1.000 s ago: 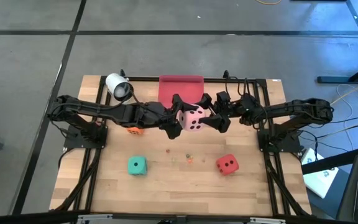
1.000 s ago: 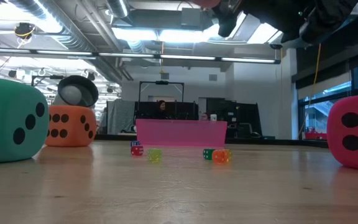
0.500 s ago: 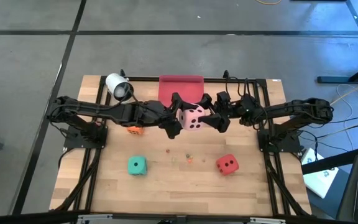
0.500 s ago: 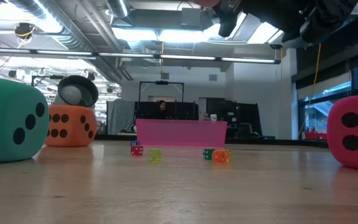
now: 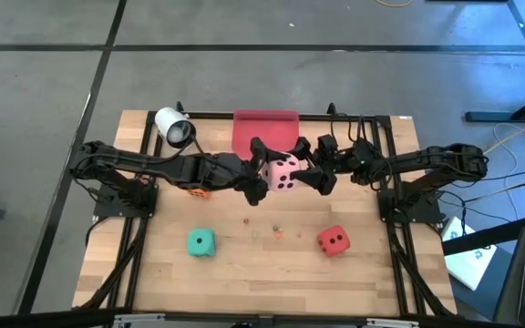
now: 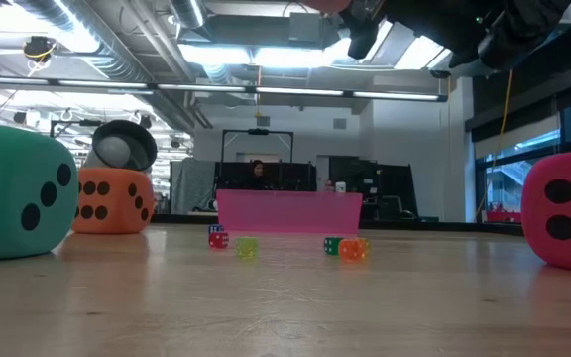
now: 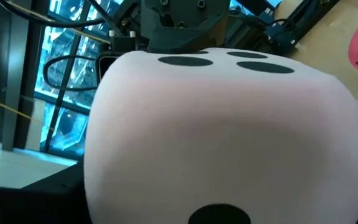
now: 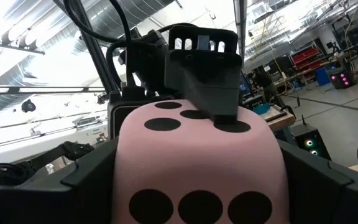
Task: Pick & Place Dice
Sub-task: Put the big pink dice into the pink bin
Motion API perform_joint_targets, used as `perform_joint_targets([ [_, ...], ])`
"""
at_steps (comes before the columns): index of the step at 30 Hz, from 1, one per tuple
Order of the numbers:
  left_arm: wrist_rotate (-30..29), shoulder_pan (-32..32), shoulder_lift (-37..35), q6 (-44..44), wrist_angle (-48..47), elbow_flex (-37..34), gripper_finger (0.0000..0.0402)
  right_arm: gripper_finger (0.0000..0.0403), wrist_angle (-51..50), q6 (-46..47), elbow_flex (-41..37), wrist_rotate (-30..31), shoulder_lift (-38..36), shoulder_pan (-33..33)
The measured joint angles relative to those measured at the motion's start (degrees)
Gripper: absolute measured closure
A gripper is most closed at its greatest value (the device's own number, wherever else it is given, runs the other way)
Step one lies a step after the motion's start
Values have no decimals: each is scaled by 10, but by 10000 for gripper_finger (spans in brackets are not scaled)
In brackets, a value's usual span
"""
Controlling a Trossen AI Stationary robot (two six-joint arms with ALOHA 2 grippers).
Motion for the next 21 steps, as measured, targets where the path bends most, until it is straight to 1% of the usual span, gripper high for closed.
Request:
perform_joint_targets([
  [8,-37,-20,-5,18,3,0,28,66,1,-10,1,0,0,0],
  [21,-49,-29,-20,20,3,0,26,67,7,-8,2,-9,-5,-12],
])
